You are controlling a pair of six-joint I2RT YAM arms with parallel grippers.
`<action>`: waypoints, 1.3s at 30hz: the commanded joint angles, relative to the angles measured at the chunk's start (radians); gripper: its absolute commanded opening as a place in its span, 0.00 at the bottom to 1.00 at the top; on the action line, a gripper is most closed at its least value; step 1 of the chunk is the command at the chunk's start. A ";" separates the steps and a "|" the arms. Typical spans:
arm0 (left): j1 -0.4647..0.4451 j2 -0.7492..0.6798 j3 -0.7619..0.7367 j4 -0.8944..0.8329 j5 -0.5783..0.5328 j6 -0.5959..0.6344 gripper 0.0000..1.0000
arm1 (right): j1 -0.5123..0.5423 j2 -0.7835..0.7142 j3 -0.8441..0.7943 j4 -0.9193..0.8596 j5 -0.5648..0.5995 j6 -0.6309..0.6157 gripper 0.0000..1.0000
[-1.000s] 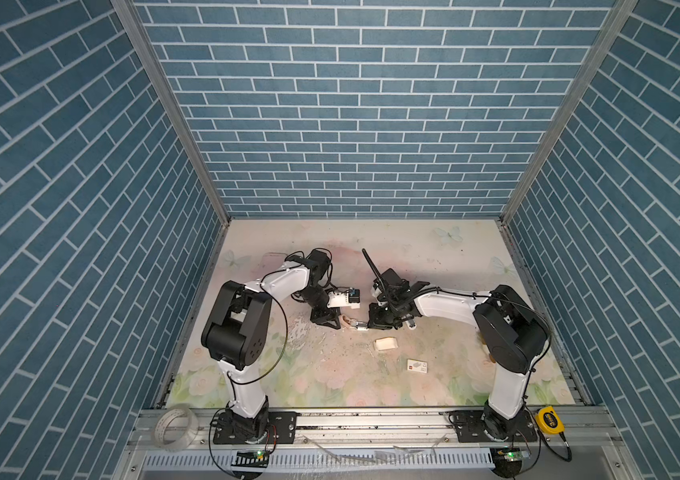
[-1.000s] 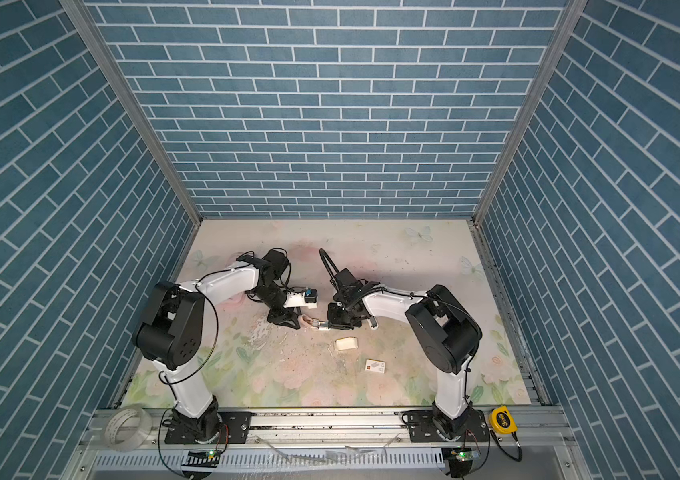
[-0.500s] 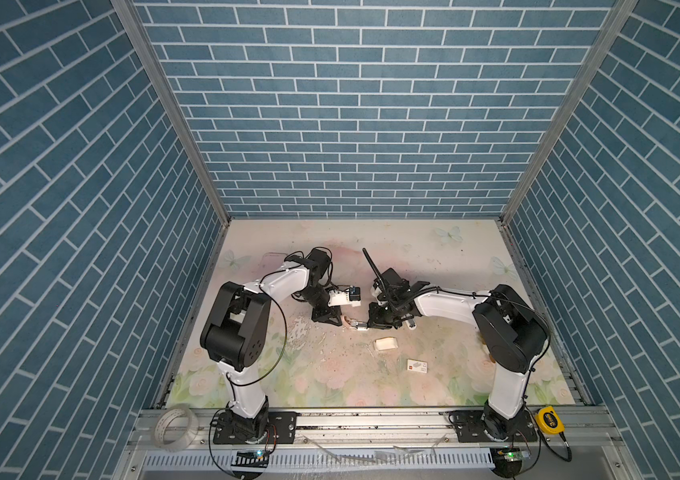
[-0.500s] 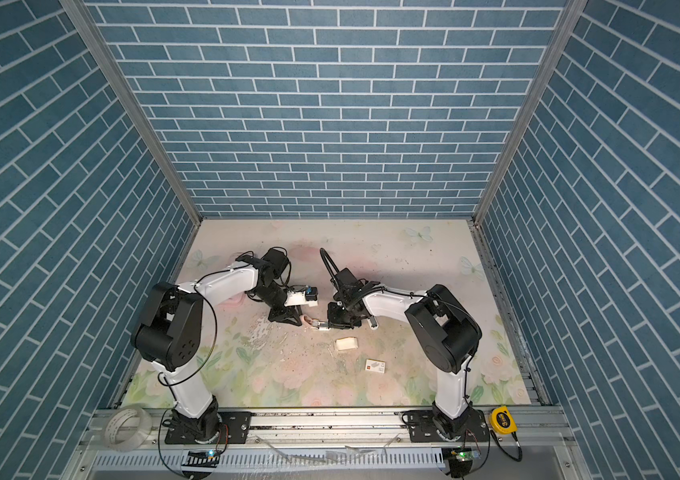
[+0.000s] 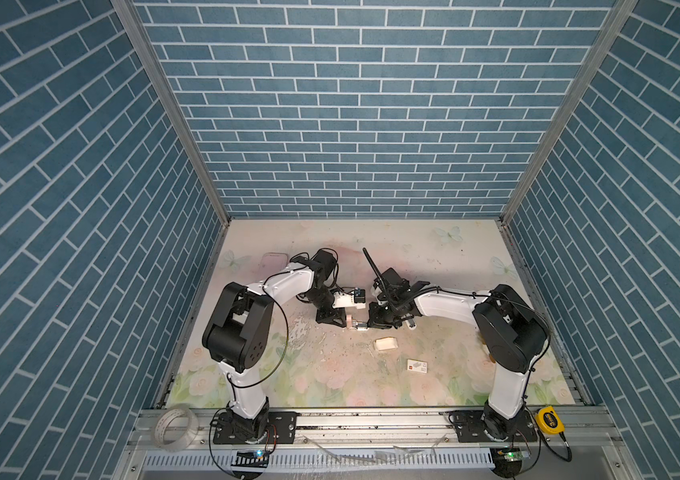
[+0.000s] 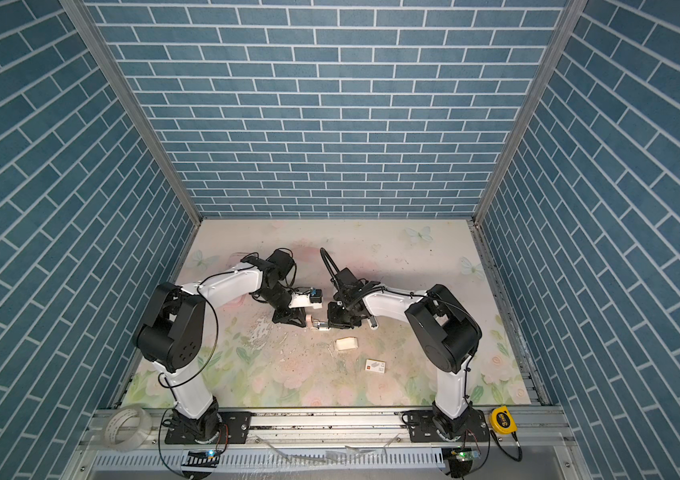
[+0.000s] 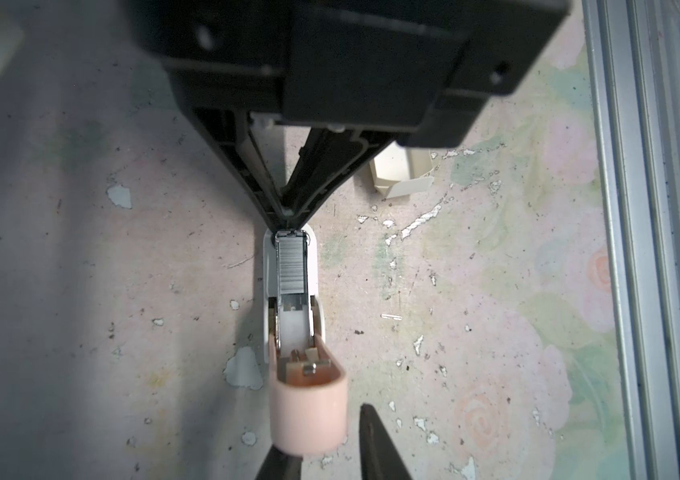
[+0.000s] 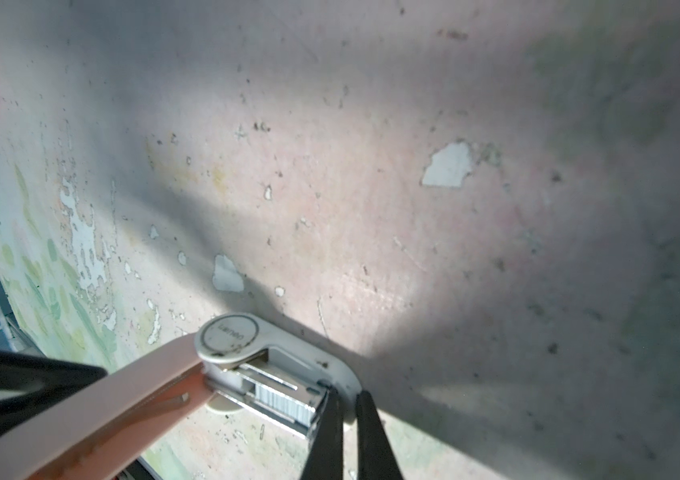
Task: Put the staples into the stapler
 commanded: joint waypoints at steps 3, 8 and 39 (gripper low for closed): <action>-0.013 0.006 0.025 0.008 0.021 -0.019 0.34 | -0.007 0.034 -0.024 -0.006 0.031 0.016 0.10; -0.022 0.012 0.038 0.003 0.028 -0.027 0.32 | -0.010 0.031 -0.031 0.002 0.029 0.020 0.10; 0.007 -0.067 -0.014 0.042 -0.006 -0.035 0.46 | -0.016 0.049 -0.030 0.025 0.008 0.021 0.09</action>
